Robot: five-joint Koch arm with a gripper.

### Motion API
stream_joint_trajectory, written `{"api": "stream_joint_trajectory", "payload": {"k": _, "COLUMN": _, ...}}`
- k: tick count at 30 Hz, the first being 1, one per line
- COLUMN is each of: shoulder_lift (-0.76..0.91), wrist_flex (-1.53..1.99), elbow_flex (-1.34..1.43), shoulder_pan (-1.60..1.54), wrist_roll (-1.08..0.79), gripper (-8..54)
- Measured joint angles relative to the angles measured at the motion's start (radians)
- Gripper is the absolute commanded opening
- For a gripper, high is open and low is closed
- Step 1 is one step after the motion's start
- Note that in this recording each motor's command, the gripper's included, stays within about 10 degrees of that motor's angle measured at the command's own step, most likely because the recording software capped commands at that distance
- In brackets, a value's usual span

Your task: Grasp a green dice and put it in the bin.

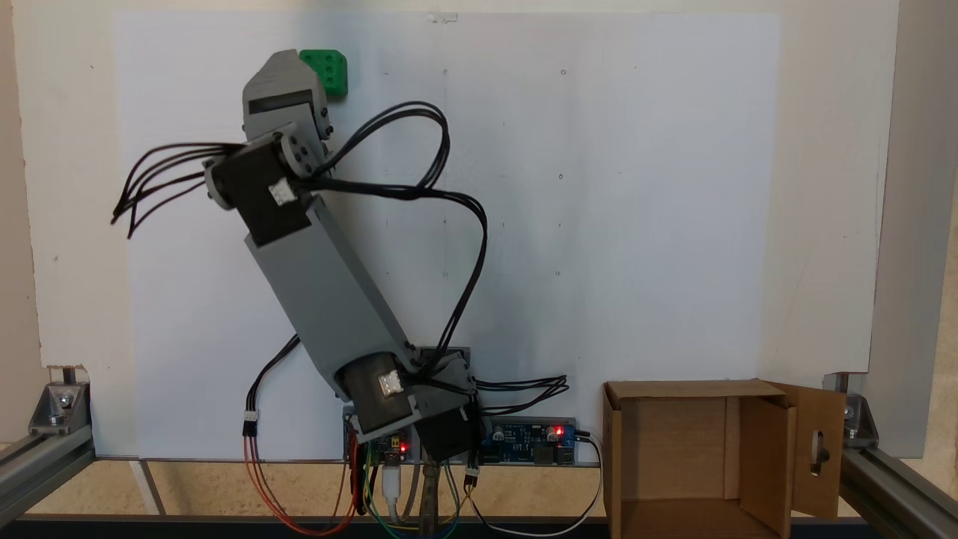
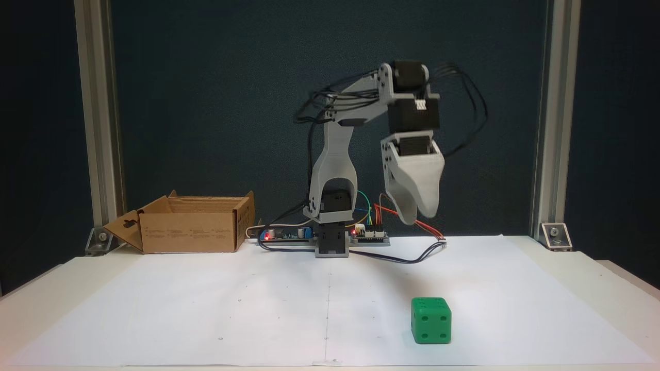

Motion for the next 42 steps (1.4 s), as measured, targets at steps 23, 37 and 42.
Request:
{"api": "stream_joint_trajectory", "payload": {"k": 23, "shoulder_lift": -0.206, "wrist_flex": 0.002, "elbow_flex": -0.259, "shoulder_pan": 0.005, "wrist_roll": 0.137, "gripper": 43.3}}
{"api": "stream_joint_trajectory", "payload": {"k": 37, "shoulder_lift": -0.284, "wrist_flex": 0.002, "elbow_flex": -0.278, "shoulder_pan": 0.025, "wrist_roll": 0.137, "gripper": 43.2}}
{"api": "stream_joint_trajectory", "payload": {"k": 42, "shoulder_lift": -0.314, "wrist_flex": 0.000, "elbow_flex": -0.278, "shoulder_pan": 0.025, "wrist_roll": 0.138, "gripper": 43.2}}
